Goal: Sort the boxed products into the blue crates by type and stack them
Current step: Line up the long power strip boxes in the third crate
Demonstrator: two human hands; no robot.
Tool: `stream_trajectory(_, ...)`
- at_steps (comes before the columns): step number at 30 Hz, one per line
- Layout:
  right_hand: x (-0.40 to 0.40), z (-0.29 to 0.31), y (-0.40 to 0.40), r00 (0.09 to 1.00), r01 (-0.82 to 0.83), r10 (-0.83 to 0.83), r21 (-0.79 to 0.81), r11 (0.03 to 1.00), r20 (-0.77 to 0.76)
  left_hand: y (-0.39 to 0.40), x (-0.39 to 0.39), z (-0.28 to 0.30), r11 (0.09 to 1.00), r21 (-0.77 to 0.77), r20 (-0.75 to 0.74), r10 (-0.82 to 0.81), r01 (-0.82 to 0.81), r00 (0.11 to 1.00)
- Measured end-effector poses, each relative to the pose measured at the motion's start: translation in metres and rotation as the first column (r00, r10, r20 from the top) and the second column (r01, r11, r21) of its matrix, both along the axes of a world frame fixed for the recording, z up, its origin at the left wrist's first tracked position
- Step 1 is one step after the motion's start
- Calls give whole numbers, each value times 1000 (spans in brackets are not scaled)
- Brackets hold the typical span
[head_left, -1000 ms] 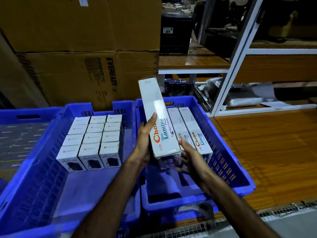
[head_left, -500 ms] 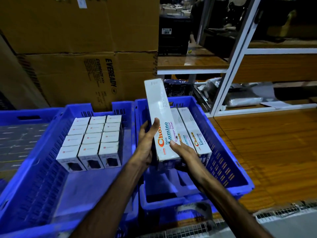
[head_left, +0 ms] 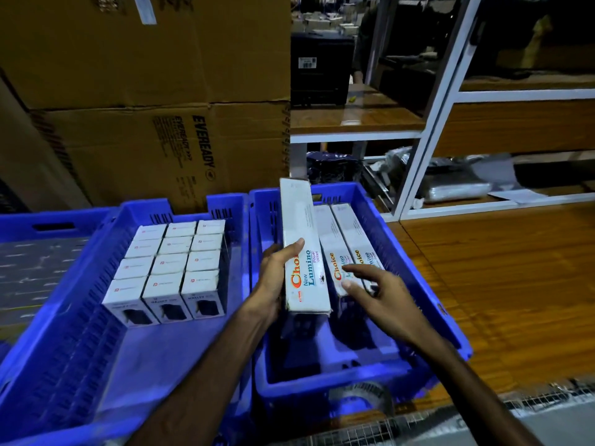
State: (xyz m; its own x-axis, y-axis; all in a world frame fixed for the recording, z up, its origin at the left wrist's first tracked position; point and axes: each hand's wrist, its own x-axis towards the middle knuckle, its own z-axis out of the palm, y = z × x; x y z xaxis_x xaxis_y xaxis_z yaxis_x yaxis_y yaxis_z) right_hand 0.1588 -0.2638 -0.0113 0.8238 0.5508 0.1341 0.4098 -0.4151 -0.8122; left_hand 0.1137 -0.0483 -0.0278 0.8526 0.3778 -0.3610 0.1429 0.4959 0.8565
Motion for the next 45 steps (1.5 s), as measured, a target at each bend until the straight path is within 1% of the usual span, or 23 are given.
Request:
stream_trajectory(2,16,5,-13,972,40,-11,-119,992,234,-1,4,4,998,-15,-51,-63,63,997)
stream_trajectory(3,25,7,-19,948,66,-8,-170,983,318,-2,8,4,997,-25,-71,-78,76,994)
stream_trajectory(5,43,12,-29,911,155,-32,-270,950,411,-2,19,1,998,-22,-105,-66,64,992)
stream_trajectory(6,51,12,-33,909,203,-56,-322,925,412,-2,24,-1,999,-16,-115,-50,49,992)
stream_trajectory(8,62,8,-36,935,248,-95,-438,864,343,-2,35,-7,1000,-8,-138,-17,16,990)
stream_trajectory(11,66,-3,-35,966,197,-71,-533,823,247,0,50,-16,999,-19,-175,27,-31,984)
stream_trajectory(12,65,-6,-35,968,181,-43,-570,801,247,1,56,-21,998,-20,-184,46,-51,982)
stream_trajectory(14,62,-8,-34,962,185,6,-669,720,273,2,64,-27,995,-16,-209,88,-94,974)
stream_trajectory(16,61,-7,-33,956,197,34,-723,662,291,1,73,-35,992,-1,-230,124,-128,965)
stream_trajectory(19,59,-6,-33,952,203,46,-738,643,303,-1,83,-46,987,-12,-253,155,-163,955)
stream_trajectory(22,57,-6,-33,940,208,98,-775,597,328,3,93,-71,981,-27,-267,180,-194,947)
stream_trajectory(24,54,-7,-33,931,211,137,-803,557,339,2,94,-81,980,18,-262,196,-199,945)
stream_trajectory(27,53,-7,-31,925,228,154,-831,507,347,-3,96,-82,965,122,-184,253,-233,950)
stream_trajectory(29,52,-6,-29,920,250,152,-838,485,362,-5,97,-82,961,136,-137,258,-240,956)
stream_trajectory(33,52,-3,-21,898,315,124,-814,487,422,-5,99,-87,959,127,-114,269,-255,956)
stream_trajectory(37,56,-9,-15,877,381,93,-800,464,472,-2,104,-96,958,149,-112,261,-243,959)
stream_trajectory(45,57,-12,-12,868,399,76,-779,483,491,-4,104,-90,952,225,-104,235,-208,966)
